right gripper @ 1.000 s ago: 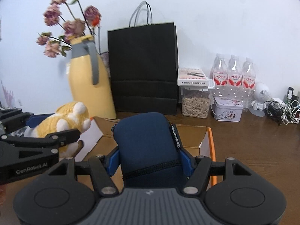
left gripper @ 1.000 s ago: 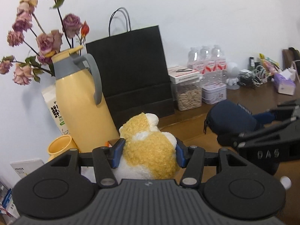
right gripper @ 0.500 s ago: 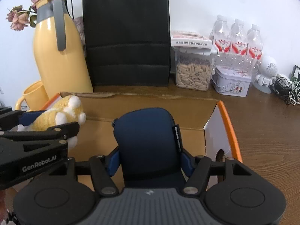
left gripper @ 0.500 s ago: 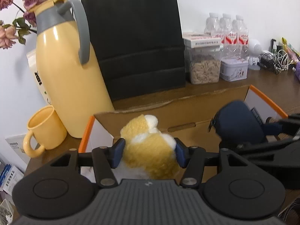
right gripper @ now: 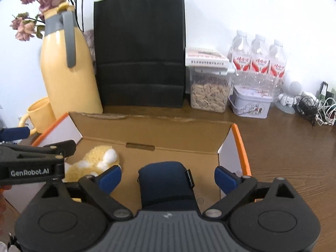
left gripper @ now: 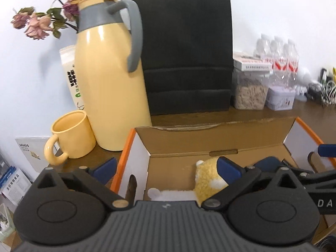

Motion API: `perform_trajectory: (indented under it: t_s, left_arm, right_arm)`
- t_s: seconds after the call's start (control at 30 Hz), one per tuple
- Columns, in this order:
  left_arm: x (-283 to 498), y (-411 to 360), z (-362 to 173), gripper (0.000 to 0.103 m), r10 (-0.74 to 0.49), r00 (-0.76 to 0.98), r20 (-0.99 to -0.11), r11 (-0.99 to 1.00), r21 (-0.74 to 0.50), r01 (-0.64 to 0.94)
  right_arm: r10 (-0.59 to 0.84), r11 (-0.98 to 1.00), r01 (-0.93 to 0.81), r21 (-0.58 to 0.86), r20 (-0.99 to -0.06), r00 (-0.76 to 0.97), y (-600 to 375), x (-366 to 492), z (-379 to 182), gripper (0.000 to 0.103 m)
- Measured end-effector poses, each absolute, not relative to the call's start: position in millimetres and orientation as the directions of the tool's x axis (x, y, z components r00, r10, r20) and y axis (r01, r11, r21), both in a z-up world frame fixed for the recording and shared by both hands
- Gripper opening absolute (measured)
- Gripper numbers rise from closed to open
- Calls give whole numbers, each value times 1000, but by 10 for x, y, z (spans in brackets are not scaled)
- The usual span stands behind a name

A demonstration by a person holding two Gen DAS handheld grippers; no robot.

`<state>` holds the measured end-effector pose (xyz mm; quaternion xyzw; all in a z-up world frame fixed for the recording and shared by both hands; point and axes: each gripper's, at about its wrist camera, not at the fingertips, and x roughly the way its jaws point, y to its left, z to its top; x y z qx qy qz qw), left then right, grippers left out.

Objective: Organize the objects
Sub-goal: 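Carry the hamster and pouch into the cardboard box and release both, then move both tools back over the table clutter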

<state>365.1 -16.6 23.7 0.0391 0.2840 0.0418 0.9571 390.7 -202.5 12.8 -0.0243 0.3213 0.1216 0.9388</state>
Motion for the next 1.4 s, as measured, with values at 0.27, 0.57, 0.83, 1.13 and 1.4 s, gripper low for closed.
perform_trajectory:
  t_s: [0.27, 0.57, 0.83, 1.13, 1.4]
  left_arm:
    - [3237, -88, 441, 103, 64, 875, -480, 998, 43, -50]
    - [2228, 52, 643, 103, 37, 915, -402, 999, 14, -34]
    - [1354, 179, 464, 103, 32, 923, -383, 999, 2, -33]
    - [825, 268, 108, 103, 10, 888, -459, 1000, -21, -23]
    - [547, 243, -126, 103, 12, 868, -497, 1000, -16, -23]
  right_arm:
    - [228, 965, -260, 25, -566, 792, -2072, 3602, 309, 99]
    - [296, 942, -335, -10, -441, 847, -2263, 2719, 640, 103]
    - [337, 924, -381, -38, -392, 856, -2397, 1840, 609, 103]
    - [371, 909, -418, -9, -442, 817, -2381, 1149, 245, 103]
    - [393, 902, -431, 37, -483, 782, -2334, 904, -15, 103]
